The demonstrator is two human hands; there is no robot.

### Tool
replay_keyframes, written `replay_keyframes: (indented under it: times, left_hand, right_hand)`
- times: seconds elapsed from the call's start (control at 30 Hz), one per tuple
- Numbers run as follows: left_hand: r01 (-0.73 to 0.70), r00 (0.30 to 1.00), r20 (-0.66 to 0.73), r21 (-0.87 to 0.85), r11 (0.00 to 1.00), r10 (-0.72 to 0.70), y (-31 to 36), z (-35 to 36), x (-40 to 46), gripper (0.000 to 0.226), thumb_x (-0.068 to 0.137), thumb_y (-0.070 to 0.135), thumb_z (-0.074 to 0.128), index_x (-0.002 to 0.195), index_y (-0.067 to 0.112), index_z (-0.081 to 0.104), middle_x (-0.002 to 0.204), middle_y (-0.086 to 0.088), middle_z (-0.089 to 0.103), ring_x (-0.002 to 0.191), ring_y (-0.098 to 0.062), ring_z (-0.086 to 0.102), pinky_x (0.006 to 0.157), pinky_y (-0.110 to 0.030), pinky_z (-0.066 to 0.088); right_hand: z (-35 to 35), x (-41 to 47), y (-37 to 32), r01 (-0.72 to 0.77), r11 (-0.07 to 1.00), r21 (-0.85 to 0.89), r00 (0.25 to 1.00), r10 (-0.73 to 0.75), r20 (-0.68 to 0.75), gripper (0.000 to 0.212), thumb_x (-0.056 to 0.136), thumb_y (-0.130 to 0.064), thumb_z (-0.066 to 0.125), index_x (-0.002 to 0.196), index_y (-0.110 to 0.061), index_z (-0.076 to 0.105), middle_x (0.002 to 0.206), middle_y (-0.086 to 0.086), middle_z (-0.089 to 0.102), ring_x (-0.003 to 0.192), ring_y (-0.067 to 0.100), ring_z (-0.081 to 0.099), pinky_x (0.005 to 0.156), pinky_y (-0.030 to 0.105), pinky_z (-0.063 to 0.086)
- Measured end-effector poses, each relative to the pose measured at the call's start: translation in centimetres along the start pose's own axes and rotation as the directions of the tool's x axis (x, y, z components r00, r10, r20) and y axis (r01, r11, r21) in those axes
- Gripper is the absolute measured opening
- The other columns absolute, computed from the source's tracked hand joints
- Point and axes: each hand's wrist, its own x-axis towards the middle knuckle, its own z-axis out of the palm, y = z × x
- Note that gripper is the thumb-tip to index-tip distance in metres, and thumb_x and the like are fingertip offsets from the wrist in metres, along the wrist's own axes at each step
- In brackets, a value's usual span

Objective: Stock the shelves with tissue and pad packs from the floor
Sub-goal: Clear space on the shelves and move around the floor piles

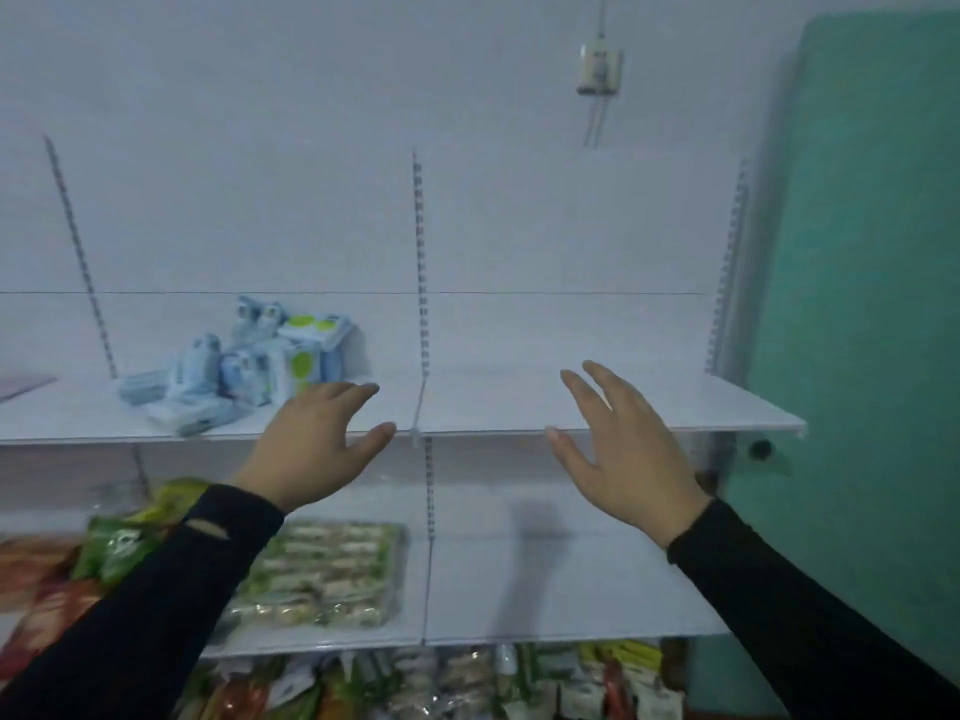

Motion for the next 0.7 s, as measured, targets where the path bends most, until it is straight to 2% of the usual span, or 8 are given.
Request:
replay_keyframes:
  times: [0.17,0.3,0.43,0.57,0.7]
  left_hand:
    - [0.142,0.990,-0.009,0.072,0.987,-0.141,-12.1,-1.8,-1.1,0.086,0.078,0.073,0.021,0.138,0.019,0.048,0.133,-0.003,0.055,0.121,-0.023,0.050,0.098,-0.037,0.039]
    - [0.174,0.984,0.019,0.124,0.977,-0.178,-19.4,-1.9,-0.5,0.080,0.079,0.073,0.024,0.137,0.023,0.049,0.131,0.000,0.057,0.119,-0.020,0.051,0.097,-0.035,0.041]
    - [0.212,0.973,0.061,0.123,0.969,-0.221,-24.4,-1.3,0.5,0.061,0.090,0.061,0.042,0.139,0.025,0.044,0.134,-0.001,0.054,0.122,-0.020,0.047,0.099,-0.034,0.039]
    - [0.216,0.971,0.076,0.139,0.966,-0.228,-27.6,-0.1,2.5,0.051,0.092,0.053,0.048,0.137,0.028,0.045,0.132,0.000,0.055,0.121,-0.020,0.048,0.097,-0.032,0.039]
    - [0.244,0.961,0.101,0.135,0.960,-0.258,-29.6,1.8,5.9,0.053,0.093,0.051,0.047,0.138,0.024,0.045,0.132,0.001,0.054,0.120,-0.019,0.048,0.096,-0.031,0.039]
  right_hand:
    - [6.3,6.9,-9.5,0.096,0.991,0.093,0.995,-0.099,0.032,0.069,0.091,-0.060,0.030,0.149,-0.022,0.028,0.155,0.004,0.026,0.141,0.023,0.026,0.114,0.034,0.024]
    - [10.9,11.4,-15.1,0.126,0.981,0.146,0.989,-0.135,0.053,0.073,0.089,-0.063,0.024,0.149,-0.023,0.028,0.155,0.004,0.027,0.141,0.022,0.026,0.114,0.034,0.023]
    - [14.9,15.4,-19.1,0.174,0.967,0.185,0.975,-0.196,0.108,0.078,0.084,-0.066,0.017,0.149,-0.023,0.026,0.156,0.003,0.025,0.142,0.020,0.024,0.115,0.034,0.024]
    - [18.5,19.5,-21.9,0.238,0.947,0.214,0.952,-0.271,0.139,0.071,0.090,-0.059,0.030,0.149,-0.020,0.028,0.155,0.005,0.026,0.142,0.021,0.024,0.113,0.031,0.023]
    - [22.8,24.1,-22.9,0.319,0.914,0.250,0.905,-0.372,0.208,0.064,0.095,-0.049,0.044,0.149,-0.019,0.026,0.156,0.006,0.023,0.142,0.021,0.021,0.114,0.030,0.021]
